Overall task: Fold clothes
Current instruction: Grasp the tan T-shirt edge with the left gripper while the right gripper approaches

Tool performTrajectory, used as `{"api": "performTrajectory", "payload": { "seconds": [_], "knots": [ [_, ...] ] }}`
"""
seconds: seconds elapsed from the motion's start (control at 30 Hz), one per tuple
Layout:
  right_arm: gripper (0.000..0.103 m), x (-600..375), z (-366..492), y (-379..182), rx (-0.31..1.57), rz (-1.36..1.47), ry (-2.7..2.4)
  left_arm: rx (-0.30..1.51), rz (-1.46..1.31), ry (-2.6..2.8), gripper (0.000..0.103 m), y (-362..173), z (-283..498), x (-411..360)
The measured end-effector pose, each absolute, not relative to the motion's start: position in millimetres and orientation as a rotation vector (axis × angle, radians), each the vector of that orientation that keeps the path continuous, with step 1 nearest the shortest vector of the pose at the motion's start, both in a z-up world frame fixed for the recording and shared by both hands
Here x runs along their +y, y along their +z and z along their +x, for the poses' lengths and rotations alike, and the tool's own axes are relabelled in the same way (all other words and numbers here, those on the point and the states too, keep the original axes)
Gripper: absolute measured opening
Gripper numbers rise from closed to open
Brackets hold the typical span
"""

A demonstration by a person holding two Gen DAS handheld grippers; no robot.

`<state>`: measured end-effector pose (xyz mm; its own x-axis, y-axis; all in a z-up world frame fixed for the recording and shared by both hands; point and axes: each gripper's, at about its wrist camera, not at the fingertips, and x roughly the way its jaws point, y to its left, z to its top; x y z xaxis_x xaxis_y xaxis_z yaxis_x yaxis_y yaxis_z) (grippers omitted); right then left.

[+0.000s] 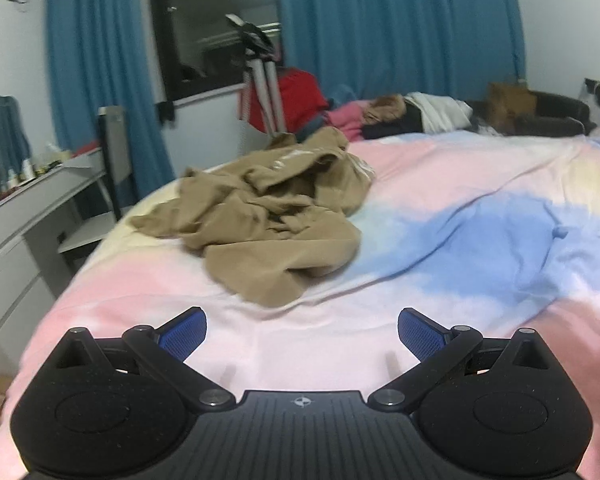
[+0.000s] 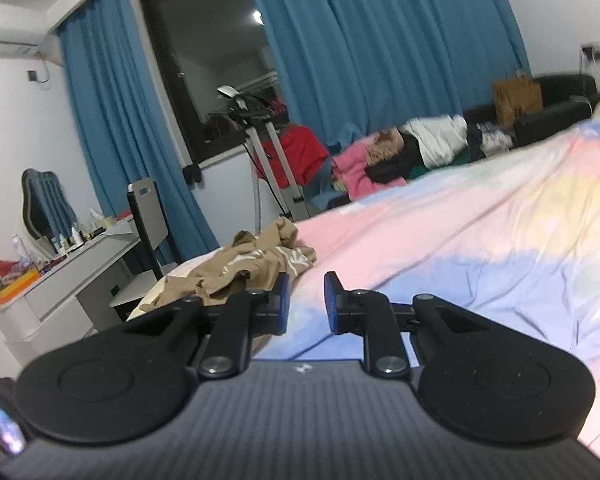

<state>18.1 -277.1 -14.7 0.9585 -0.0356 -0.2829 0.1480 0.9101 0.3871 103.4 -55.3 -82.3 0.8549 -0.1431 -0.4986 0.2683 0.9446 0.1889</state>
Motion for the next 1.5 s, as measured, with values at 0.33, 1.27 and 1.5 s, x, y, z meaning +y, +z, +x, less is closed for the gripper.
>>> {"api": "performTrajectory", "payload": {
  "seconds": [0.33,1.27,1.5],
  "knots": [
    [0.023,-300.7,47.7,-43.9,0.338,0.538,-0.065,0.444,0.447,-0.273,0.096,-114.1,194.4,-105.3],
    [0.023,-243.9,49.0,-46.4,0.331,0.323,0.026,0.155,-0.047,-0.271,0.002,56.4,2.9,94.6],
    [0.023,-219.7,46.8,-45.2,0.358,0.298,0.091,0.461,0.076,-0.14,0.003,24.4,1.9,163.6]
  ]
}}
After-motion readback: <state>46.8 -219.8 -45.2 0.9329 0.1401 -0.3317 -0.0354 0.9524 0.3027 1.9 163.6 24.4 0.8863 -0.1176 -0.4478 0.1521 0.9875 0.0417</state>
